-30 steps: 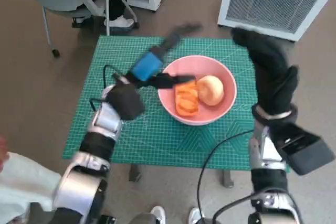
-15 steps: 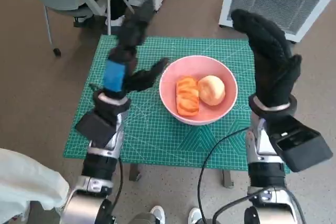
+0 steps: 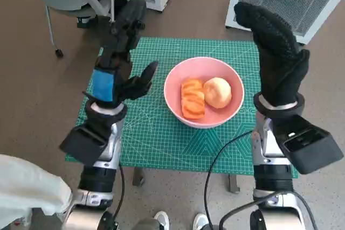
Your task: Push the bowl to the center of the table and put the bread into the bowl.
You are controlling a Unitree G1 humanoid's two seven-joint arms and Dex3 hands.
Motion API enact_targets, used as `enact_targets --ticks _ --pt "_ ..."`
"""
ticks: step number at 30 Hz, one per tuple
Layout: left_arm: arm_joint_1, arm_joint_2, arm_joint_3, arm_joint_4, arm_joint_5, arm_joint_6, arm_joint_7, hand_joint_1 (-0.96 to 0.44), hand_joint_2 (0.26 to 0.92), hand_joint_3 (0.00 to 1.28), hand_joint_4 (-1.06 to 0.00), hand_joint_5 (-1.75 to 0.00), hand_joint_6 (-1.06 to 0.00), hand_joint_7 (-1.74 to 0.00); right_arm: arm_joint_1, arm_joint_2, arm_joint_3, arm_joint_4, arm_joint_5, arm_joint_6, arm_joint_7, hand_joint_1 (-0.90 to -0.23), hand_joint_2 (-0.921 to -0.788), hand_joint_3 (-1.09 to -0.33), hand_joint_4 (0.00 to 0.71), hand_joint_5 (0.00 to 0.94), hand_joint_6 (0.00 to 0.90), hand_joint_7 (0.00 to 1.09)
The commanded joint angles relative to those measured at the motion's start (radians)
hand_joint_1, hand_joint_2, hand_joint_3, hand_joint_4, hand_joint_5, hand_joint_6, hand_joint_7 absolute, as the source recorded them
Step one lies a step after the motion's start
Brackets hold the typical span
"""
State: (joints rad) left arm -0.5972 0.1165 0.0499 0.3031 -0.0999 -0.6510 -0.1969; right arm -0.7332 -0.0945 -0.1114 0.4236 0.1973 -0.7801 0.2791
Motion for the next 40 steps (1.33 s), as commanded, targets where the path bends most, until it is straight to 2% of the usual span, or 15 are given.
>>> enact_targets --ticks 1,18,30,40 --pt "0.019 0.007 -0.012 -0.041 -0.015 0.032 -0.028 -0.5 0.921 0.48 -0.23 0.0 -0.17 -0.32 0.006 0.007 0.003 -0.014 0.009 0.018 -0.002 -0.576 -0.921 -0.76 0.246 0.212 -0.001 0.79" --pt "0.039 0.012 -0.01 -0.095 -0.005 0.082 -0.04 -0.5 0.921 0.48 -0.22 0.0 -0.17 -0.31 0.006 0.006 0.01 -0.028 0.009 0.028 0.005 -0.566 -0.921 -0.763 0.257 0.195 -0.001 0.78" --pt "0.055 0.006 -0.014 -0.131 -0.024 0.104 -0.053 -0.51 0.921 0.48 -0.22 0.0 -0.17 -0.31 0.019 0.005 0.015 -0.047 0.017 0.039 0.013 -0.567 -0.921 -0.756 0.263 0.186 -0.001 0.78" --pt "0.061 0.004 -0.015 -0.141 -0.024 0.103 -0.058 -0.52 0.921 0.48 -0.22 0.0 -0.16 -0.31 0.029 0.004 0.018 -0.062 0.013 0.048 0.014 -0.569 -0.921 -0.755 0.276 0.183 -0.001 0.78"
